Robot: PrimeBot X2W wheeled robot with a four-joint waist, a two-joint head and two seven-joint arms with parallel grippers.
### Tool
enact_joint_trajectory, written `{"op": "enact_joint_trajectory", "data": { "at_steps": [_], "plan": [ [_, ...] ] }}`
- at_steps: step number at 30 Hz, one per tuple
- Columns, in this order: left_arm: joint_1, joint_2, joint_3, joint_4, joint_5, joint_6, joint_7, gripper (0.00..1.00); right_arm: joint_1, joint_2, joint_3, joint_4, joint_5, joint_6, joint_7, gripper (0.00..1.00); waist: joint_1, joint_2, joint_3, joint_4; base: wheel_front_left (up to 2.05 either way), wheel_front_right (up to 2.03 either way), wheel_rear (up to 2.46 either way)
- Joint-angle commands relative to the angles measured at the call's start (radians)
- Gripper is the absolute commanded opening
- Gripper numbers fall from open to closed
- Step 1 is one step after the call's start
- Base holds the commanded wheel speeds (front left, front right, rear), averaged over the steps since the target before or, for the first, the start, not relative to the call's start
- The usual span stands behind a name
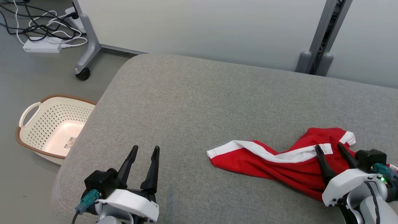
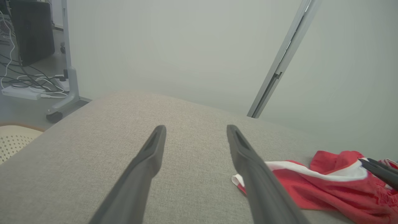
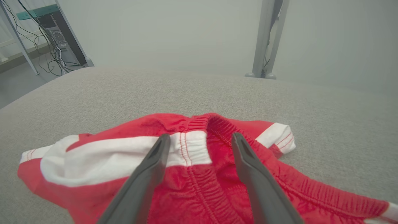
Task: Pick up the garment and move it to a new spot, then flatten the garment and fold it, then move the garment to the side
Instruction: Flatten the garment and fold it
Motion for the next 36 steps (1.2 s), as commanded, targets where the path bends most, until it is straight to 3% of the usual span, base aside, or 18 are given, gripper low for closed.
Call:
{"op": "enact_joint_trajectory", "data": {
  "at_steps": [1,6,7,8,15,22,36],
  "plan": [
    [-0.013,0.004,0.003,0.001,-0.004,0.005,-0.001,1.00,-0.007,-0.007,0.002,0.008,0.007,0.000,-0.003,1.00,0.0000,0.0000,-0.001,0.000,0.00,0.00,0.00],
    [-0.013,0.004,0.009,0.002,0.003,0.005,-0.001,1.00,-0.021,-0.011,0.032,0.032,0.034,0.000,-0.010,1.00,0.0000,0.0000,-0.003,-0.002,0.00,0.00,0.00],
    [-0.012,0.004,0.009,0.003,0.004,0.005,-0.001,1.00,-0.022,-0.012,0.036,0.036,0.040,0.000,-0.010,0.65,0.0000,0.0000,-0.004,-0.002,0.00,0.00,0.00],
    [-0.013,0.004,0.008,0.004,0.005,0.004,-0.001,1.00,-0.028,-0.017,0.045,0.044,0.052,0.000,-0.012,0.00,0.0000,0.0000,-0.005,-0.003,0.00,0.00,0.00],
    [-0.017,0.004,0.008,-0.001,0.019,0.005,-0.001,1.00,-0.036,-0.038,0.085,0.045,0.095,0.000,-0.029,0.00,0.0000,0.0000,-0.009,-0.005,0.00,0.00,0.00],
    [0.010,0.004,0.021,0.007,0.029,0.007,-0.001,1.00,-0.001,-0.054,0.057,0.008,0.110,0.000,-0.062,0.00,0.0000,0.0000,-0.040,-0.025,0.00,0.00,0.00],
    [-0.007,0.004,-0.046,0.098,0.018,-0.014,-0.001,1.00,0.165,-0.033,0.000,-0.115,0.147,0.000,0.021,0.00,0.0000,0.0000,-0.058,-0.161,0.00,0.00,0.00]
  ]
}}
